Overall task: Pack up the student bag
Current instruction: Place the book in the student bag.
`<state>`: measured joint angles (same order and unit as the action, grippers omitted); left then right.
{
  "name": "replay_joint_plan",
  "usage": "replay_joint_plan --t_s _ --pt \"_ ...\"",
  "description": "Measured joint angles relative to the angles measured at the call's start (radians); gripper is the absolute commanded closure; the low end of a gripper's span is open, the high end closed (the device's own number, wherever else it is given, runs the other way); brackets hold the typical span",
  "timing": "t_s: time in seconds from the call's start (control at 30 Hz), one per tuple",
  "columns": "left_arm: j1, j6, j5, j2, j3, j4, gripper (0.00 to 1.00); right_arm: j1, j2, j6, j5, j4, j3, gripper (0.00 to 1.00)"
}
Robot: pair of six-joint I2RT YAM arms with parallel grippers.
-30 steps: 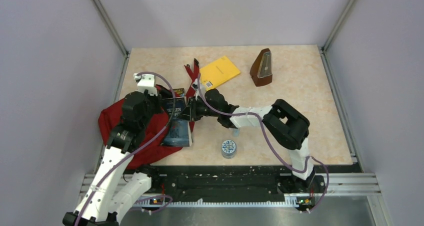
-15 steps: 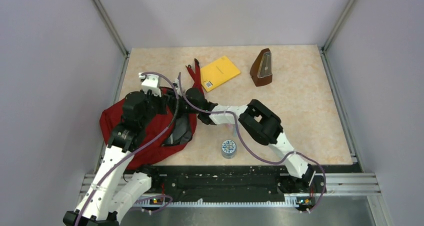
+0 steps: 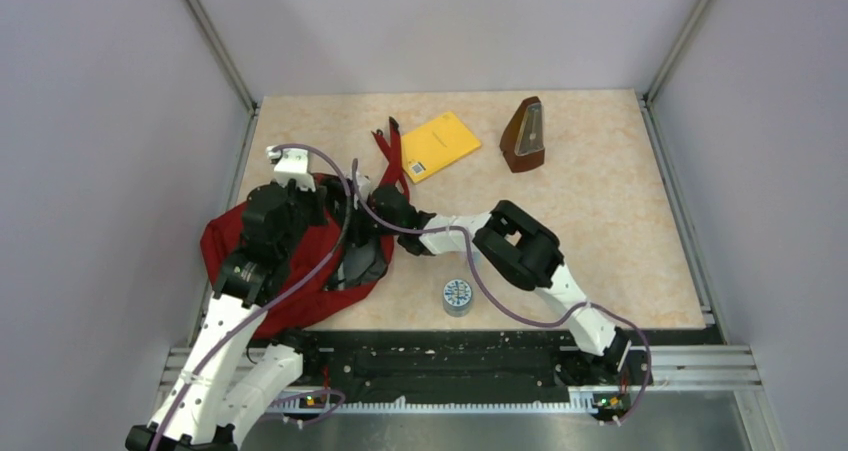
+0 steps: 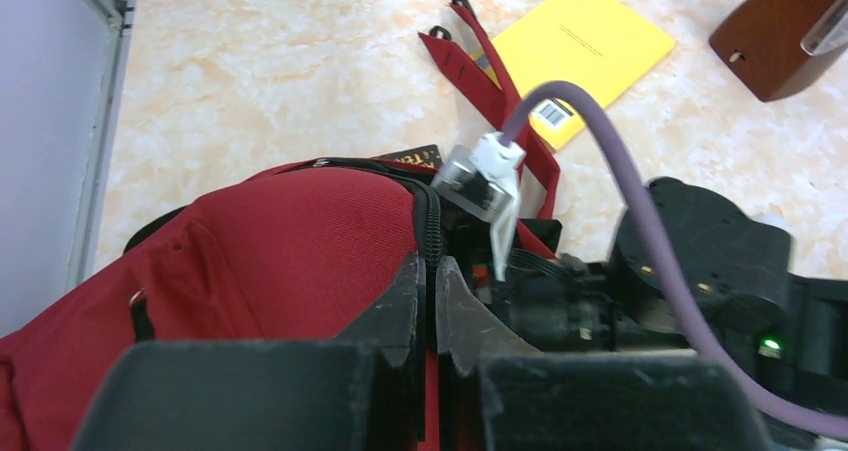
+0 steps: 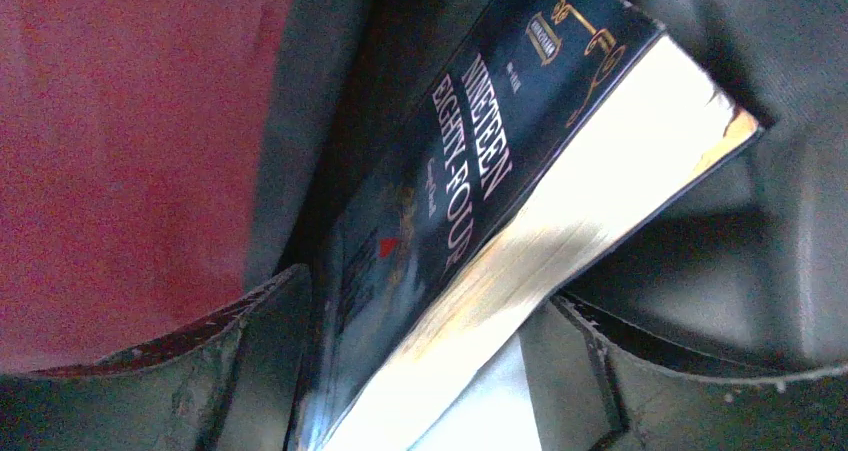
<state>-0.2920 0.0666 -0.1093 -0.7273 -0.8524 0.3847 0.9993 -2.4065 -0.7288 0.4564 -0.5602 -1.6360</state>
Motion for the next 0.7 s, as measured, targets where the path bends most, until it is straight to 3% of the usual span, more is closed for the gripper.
replay_joint_plan --t_s 0.07,0.2,0.7 --pt "0.000 0.004 -0.027 0.003 0.000 0.000 1.00 0.000 0.038 0.030 -0.004 0.000 0.051 0.24" --pt "0.000 0.011 -0.088 0.021 0.004 -0.001 1.00 0.000 0.137 0.082 -0.007 0.000 0.153 0.07" --pt "0.000 0.040 -0.312 0.042 0.004 -0.003 1.00 -0.010 0.610 0.274 -0.142 0.061 0.513 0.05"
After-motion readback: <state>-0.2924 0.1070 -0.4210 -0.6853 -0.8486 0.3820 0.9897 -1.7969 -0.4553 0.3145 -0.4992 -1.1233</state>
